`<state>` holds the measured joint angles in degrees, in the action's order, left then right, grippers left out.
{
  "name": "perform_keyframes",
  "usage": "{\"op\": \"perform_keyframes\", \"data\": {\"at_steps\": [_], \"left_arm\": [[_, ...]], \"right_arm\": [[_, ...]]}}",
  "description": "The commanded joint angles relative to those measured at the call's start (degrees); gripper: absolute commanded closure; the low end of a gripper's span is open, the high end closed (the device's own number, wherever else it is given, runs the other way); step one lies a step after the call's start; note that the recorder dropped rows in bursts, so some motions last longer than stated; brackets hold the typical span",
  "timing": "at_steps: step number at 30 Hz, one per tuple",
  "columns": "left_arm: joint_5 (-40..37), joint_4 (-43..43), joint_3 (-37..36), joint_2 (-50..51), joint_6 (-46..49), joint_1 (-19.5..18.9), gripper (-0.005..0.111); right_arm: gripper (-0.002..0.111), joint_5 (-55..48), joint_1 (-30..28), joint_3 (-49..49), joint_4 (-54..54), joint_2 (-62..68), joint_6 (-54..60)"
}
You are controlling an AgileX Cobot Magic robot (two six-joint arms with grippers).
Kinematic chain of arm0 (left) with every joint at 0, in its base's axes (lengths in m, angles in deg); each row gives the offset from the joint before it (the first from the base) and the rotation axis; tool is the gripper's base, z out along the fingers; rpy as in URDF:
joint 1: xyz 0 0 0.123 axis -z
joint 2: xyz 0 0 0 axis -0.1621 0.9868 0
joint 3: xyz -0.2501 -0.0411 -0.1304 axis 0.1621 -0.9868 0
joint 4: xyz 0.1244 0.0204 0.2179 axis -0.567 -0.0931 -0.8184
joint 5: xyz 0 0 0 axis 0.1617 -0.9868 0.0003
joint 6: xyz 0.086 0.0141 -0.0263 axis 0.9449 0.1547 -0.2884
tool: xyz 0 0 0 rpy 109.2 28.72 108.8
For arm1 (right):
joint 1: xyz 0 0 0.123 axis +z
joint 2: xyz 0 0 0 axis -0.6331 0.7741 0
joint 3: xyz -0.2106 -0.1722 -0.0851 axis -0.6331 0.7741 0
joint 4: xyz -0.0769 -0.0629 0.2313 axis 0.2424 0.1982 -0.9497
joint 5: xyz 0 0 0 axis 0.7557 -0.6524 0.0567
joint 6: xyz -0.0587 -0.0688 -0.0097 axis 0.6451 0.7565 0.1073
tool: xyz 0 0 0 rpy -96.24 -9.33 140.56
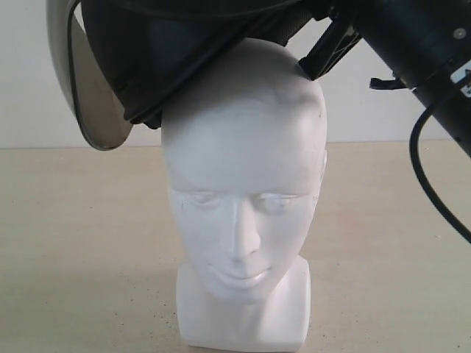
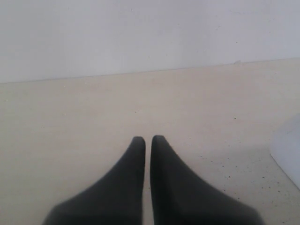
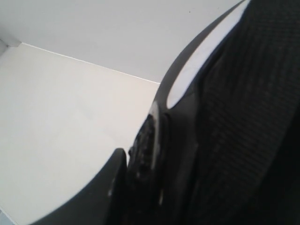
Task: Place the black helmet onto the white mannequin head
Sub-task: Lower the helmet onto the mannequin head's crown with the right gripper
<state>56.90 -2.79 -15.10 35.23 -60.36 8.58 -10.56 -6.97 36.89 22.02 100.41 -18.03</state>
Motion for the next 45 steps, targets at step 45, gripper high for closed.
{"op": "perform_keyframes", "data": {"at_steps": [45], "left_arm": [[0.1,0.4,0.2,-0.2,0.1,0.0,0.102]], "right_arm": [[0.108,-1.0,-0.3,5.5,-5.0,-1.4,5.8]]}}
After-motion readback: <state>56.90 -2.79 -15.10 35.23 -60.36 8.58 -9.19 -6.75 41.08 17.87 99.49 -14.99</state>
